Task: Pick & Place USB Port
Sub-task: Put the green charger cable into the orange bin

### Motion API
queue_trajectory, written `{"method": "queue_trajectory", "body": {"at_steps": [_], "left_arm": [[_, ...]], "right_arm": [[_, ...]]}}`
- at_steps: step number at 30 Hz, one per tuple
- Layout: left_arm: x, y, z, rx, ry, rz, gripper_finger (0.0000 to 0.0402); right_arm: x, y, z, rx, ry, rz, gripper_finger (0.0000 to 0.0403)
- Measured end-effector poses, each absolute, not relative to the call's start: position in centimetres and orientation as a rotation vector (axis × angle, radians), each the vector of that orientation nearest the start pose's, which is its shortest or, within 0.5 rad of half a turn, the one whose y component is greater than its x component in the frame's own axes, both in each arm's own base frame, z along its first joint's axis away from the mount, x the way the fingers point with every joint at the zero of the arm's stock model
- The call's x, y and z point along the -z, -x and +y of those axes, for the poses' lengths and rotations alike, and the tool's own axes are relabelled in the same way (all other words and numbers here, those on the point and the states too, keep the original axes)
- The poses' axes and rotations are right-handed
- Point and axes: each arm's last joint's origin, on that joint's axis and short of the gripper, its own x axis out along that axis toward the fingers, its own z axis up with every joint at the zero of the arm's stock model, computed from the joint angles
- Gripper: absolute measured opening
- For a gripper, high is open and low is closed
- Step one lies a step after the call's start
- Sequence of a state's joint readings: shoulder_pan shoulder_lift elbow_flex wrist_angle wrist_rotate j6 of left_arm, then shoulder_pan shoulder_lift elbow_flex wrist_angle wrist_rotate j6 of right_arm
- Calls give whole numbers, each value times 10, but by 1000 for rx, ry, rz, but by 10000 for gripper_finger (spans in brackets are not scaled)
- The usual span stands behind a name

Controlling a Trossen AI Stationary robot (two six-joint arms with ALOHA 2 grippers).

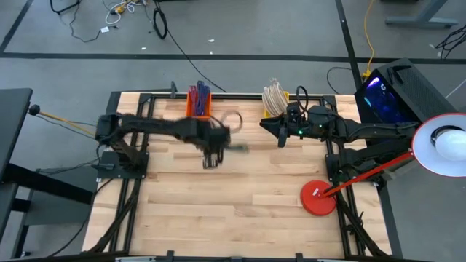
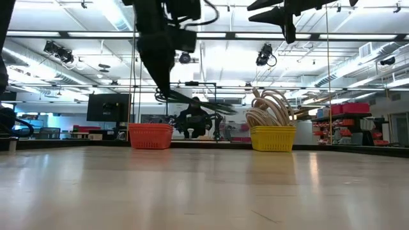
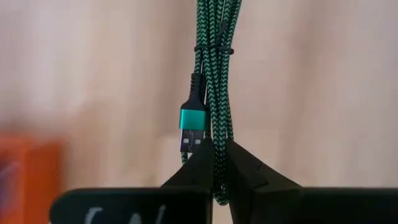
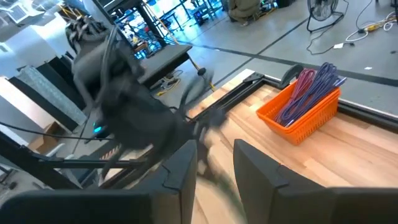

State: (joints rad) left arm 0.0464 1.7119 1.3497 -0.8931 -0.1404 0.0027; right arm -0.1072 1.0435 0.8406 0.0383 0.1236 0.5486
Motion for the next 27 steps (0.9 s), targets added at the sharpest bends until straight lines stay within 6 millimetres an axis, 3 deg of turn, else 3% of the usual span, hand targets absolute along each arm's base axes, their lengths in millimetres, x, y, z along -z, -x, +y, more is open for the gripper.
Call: {"method": "queue_trajectory", "body": {"at_steps": [9,14,17,24,27], "left_arm": [[-290,-287,112,-765,217,1073,18],[-304,-264,154,-886,378,936,18],[-292,-256,169,-868,485,857,18],[-225,-229,172,-906,683,835,18],[-219,-217,173,-965,709,734,18]], "right_arm": [[-325,-233,-28,256,-534,101,105],[-325,-233,-27,215,-537,117,105],[-325,-233,-27,207,-534,120,105],[-325,-233,-26,181,-527,128,105],[-325,-233,-26,181,-527,127,105]]}}
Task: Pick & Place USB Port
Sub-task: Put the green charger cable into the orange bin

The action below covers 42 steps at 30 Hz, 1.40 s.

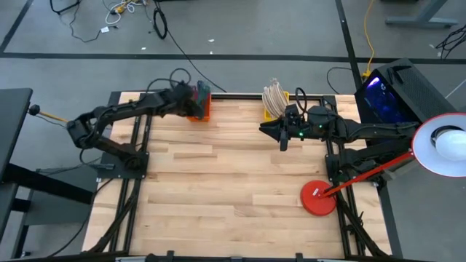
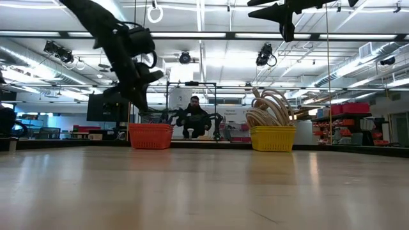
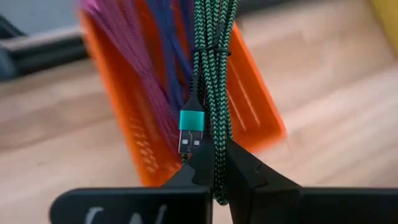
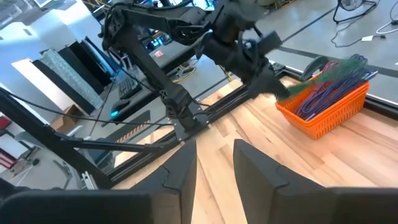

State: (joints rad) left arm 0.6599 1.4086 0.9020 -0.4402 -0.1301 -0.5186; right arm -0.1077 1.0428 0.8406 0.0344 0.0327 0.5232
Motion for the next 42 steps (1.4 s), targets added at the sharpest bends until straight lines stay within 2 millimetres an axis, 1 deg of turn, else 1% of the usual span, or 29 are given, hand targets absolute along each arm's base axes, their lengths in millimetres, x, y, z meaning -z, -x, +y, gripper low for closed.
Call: {"method": "queue_trajectory", "body": {"at_steps": [4,6,9,24,30,34,36,42], "left_arm": [[-230,-201,175,-1057,695,622,18],[-235,-197,178,-1067,690,574,18],[-233,-193,179,-1085,699,586,17],[-213,-208,184,-1094,745,608,17],[-205,-219,184,-1076,760,601,17],[-198,-222,184,-1084,761,631,19],[-196,-222,185,-1081,762,637,35],[-196,-222,185,-1077,761,644,99]], "right_arm": [[-325,-233,-26,180,-520,127,105],[-325,-233,-26,180,-519,127,105],[-325,-233,-26,181,-519,126,105],[-326,-233,-26,181,-515,117,105],[-326,-233,-26,181,-515,118,105],[-326,-233,-26,182,-515,118,105],[-326,-233,-26,181,-515,118,105],[-326,-233,-26,181,-514,119,105]]}}
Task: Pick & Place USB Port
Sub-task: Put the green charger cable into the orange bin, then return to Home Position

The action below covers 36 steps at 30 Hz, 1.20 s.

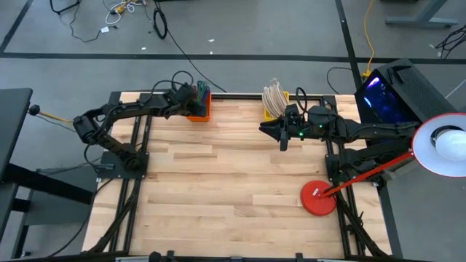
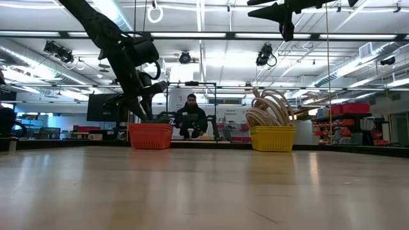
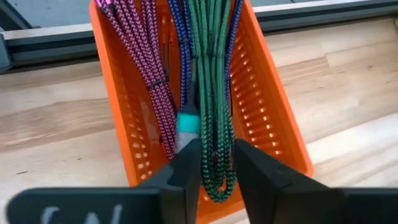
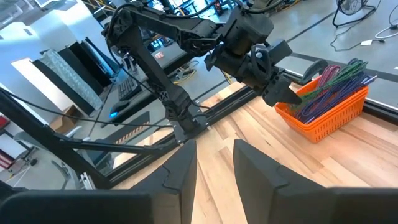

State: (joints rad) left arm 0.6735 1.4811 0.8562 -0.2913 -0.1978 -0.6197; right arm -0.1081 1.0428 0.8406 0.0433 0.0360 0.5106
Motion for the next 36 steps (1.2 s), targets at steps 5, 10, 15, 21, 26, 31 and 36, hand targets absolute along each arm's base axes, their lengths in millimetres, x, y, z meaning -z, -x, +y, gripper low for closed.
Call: {"method": "queue_trajectory", "body": {"at_steps": [5,10,15,21,26,31,36], "left_arm": [[-196,-222,184,-1074,762,644,125],[-196,-223,184,-1046,776,641,138],[-209,-229,183,-884,780,556,142],[-252,-227,168,-748,707,359,142],[-292,-208,146,-620,569,262,142],[-320,-191,112,-429,465,220,142],[-335,-168,74,-292,373,245,142]], "right_arm": [[-326,-233,-26,181,-514,119,105],[-326,-233,-26,181,-508,119,105],[-326,-233,-26,177,-486,121,105],[-330,-231,-29,154,-441,99,105],[-335,-226,-36,59,-442,85,105],[-338,-223,-37,-24,-443,85,105],[-341,-219,-34,-113,-423,88,105]]}}
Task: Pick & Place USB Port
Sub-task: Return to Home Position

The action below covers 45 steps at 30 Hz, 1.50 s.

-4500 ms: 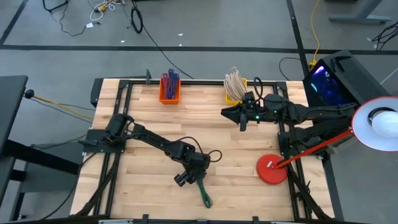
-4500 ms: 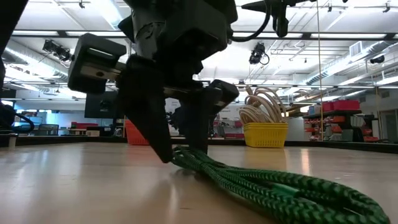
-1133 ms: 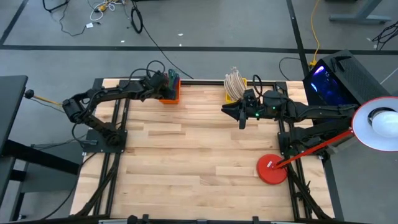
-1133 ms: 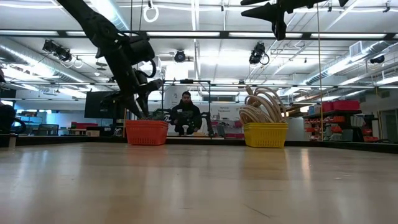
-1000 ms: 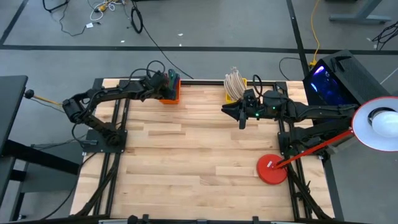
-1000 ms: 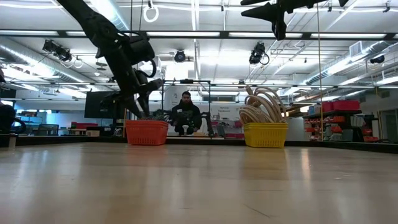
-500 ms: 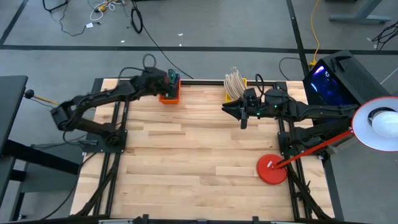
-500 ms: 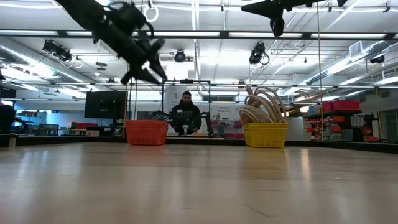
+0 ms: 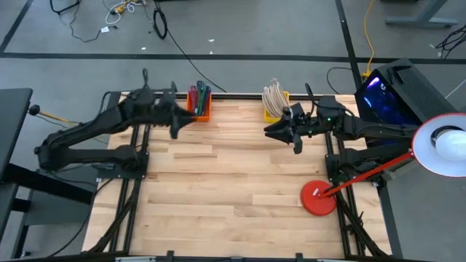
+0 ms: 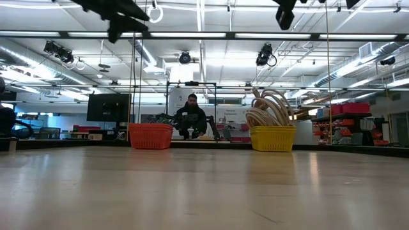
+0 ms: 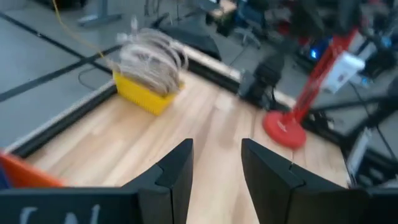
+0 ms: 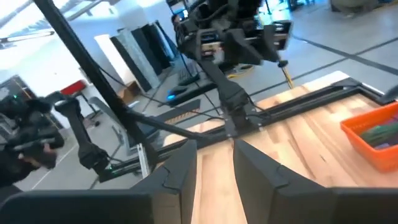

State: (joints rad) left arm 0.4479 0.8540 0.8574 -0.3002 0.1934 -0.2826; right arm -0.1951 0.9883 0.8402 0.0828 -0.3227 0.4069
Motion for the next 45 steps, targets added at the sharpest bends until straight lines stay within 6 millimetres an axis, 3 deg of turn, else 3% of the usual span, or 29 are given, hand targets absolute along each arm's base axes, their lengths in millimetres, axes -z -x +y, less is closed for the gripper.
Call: {"method": "queue_trajectory", "body": {"at_steps": [4,8,19,27,31,37,45], "left_arm": [[-339,-138,51,-290,357,290,142],[-335,-106,32,-244,369,240,142],[-288,-30,3,-108,503,-16,142],[-271,-35,5,-155,630,112,142],[-278,-34,6,-184,600,19,142],[-271,-38,8,-216,553,33,142],[-220,-71,16,-199,626,71,142]], "right_arm": [[-339,-207,-32,-81,-432,125,105],[-324,-192,-30,-67,-476,96,105],[-245,-156,-15,-135,-708,-182,105],[-221,-133,-6,-188,-790,-476,105],[-221,-124,-2,-249,-776,-567,105],[-218,-125,2,-352,-693,-494,105],[-203,-133,1,-233,-668,-348,105]]}}
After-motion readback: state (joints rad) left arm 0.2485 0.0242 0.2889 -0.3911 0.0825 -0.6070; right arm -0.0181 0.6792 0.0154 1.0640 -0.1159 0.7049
